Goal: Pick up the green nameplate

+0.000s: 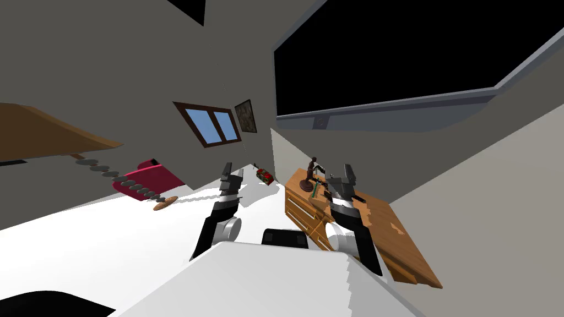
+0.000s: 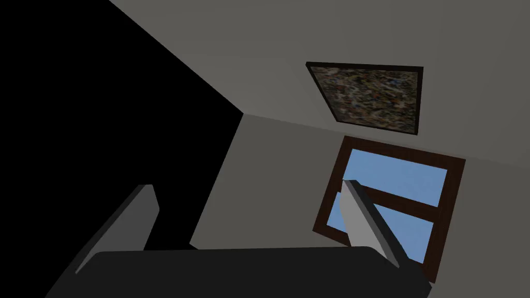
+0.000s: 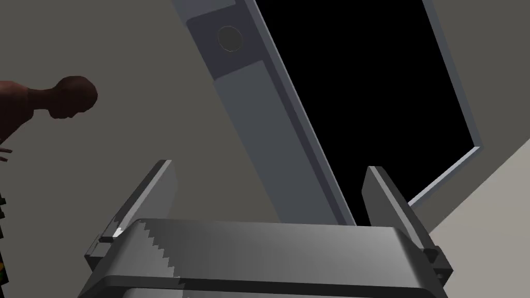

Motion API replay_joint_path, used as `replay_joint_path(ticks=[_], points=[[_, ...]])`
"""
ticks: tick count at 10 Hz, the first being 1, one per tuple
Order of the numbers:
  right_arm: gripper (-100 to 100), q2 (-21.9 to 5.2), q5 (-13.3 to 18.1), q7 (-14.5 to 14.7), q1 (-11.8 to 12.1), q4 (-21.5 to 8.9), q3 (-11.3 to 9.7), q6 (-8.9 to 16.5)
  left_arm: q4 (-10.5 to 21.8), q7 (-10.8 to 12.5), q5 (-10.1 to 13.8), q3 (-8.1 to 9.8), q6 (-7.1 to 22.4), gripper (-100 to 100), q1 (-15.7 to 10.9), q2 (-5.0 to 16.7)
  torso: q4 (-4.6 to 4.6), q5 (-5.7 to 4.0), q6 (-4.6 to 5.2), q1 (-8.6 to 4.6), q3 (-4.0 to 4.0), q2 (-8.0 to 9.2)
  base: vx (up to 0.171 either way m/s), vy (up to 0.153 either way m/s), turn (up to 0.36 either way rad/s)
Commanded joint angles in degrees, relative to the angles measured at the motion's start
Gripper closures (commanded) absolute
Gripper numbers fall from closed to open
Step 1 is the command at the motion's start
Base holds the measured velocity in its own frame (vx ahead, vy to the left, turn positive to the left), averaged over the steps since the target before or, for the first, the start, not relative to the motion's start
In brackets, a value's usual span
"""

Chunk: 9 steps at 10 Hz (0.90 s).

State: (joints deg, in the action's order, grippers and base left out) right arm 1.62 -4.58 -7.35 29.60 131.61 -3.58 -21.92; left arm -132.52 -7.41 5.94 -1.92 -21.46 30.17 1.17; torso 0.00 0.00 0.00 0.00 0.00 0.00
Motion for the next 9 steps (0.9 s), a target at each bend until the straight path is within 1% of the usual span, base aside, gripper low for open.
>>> replay_joint_path(ticks=[1, 3, 6, 7, 8, 9], points=[[-100, -2.54, -0.03, 0.48, 0.31, -1.61, -0.42, -0.74, 0.00, 0.00, 0.00, 0.00, 0.00, 0, 0.00, 0.00, 0.00, 0.00, 0.00, 0.00, 0.00, 0.00, -0.073, 0.023, 0.094], [-100, -5.55, -0.08, 1.29, 0.74, -4.09, -1.05, -1.77, 0.00, 0.00, 0.00, -0.01, 0.00, 0, -0.02, 0.00, 0.08, 0.02, -0.02, 0.12, 0.21, 0.37, -0.136, 0.042, 0.119], [-100, -10.98, -0.21, 3.33, 1.54, -9.25, -2.56, -3.85, 0.00, 0.00, 0.00, -0.01, 0.00, 0, -0.02, 0.00, 0.15, 0.02, -0.01, 0.11, 0.38, 0.66, -0.182, 0.039, 0.145], [-100, -11.20, -0.21, 3.33, 1.54, -9.72, -2.56, -3.85, 0.00, 0.00, 0.00, -0.01, 0.00, 0, -0.03, -0.01, 0.17, 0.04, 0.00, 0.16, 0.45, 0.79, -0.144, 0.054, 0.041], [-100, -13.33, -0.26, 4.25, 1.82, -11.74, -3.22, -4.62, 0.01, 0.00, 0.00, -0.01, 0.00, 0, -0.02, -0.01, 0.15, 0.03, 0.01, 0.15, 0.37, 0.62, -0.105, 0.070, 0.104], [-100, -15.05, -0.31, 5.29, 2.09, -14.05, -3.97, -5.41, 0.00, 0.00, 0.00, -0.01, 0.00, 0, -0.02, -0.01, 0.11, 0.04, -0.01, 0.20, 0.28, 0.48, -0.164, 0.087, 0.291]])
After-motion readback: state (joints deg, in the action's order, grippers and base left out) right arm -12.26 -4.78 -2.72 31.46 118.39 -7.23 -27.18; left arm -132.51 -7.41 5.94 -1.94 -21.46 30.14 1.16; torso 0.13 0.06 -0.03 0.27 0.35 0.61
